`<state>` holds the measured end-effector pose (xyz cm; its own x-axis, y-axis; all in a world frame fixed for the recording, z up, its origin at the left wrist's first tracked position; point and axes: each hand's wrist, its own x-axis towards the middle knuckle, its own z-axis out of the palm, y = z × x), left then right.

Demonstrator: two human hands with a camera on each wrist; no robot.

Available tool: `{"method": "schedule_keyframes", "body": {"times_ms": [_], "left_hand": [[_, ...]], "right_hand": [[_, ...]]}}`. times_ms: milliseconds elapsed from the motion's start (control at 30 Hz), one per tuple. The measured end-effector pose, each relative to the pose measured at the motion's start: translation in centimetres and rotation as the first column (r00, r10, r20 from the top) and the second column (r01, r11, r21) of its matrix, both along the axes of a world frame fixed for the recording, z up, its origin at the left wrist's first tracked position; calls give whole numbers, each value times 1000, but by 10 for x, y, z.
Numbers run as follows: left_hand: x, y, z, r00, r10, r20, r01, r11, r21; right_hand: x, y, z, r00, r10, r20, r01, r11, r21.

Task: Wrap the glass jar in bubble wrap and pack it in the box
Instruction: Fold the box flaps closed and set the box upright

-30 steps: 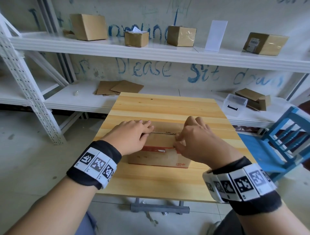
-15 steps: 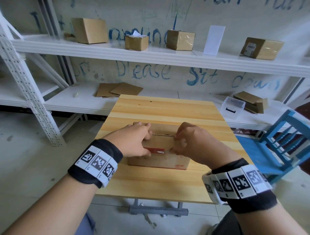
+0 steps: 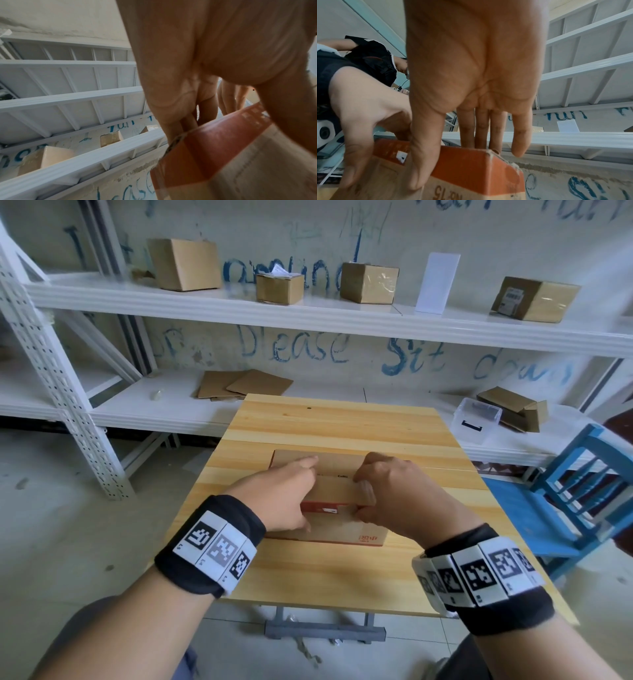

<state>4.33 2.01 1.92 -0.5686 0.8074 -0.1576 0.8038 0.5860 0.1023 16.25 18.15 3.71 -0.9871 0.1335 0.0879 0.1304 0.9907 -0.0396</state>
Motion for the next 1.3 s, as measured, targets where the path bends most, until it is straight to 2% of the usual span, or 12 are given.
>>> {"method": "schedule_keyframes", "body": {"times_ms": [167, 333, 533, 700, 1000, 1300], "left_hand": [[-2, 2, 4, 1000, -6, 2, 6, 1000, 6], [-7, 3, 7, 1000, 23, 14, -23, 1000, 8], [-17, 10, 16, 999, 35, 36, -34, 999, -25], [-25, 6, 10, 997, -1, 73, -1, 1000, 20], [-25, 14, 4, 991, 69, 111, -84, 988, 129], [-23, 14, 4, 992, 66, 111, -81, 988, 133]], "right_hand": [[-3, 0, -5, 1000, -8, -19, 8, 1000, -18], [-9, 9, -15, 999, -19, -26, 13, 980, -197], [-25, 20, -24, 998, -34, -44, 18, 951, -309], [-27, 18, -28, 997, -17, -77, -5, 964, -265], [-36, 0, -31, 998, -32, -61, 28, 998, -59], [-31, 0, -33, 995, -53, -84, 45, 994, -98]]}}
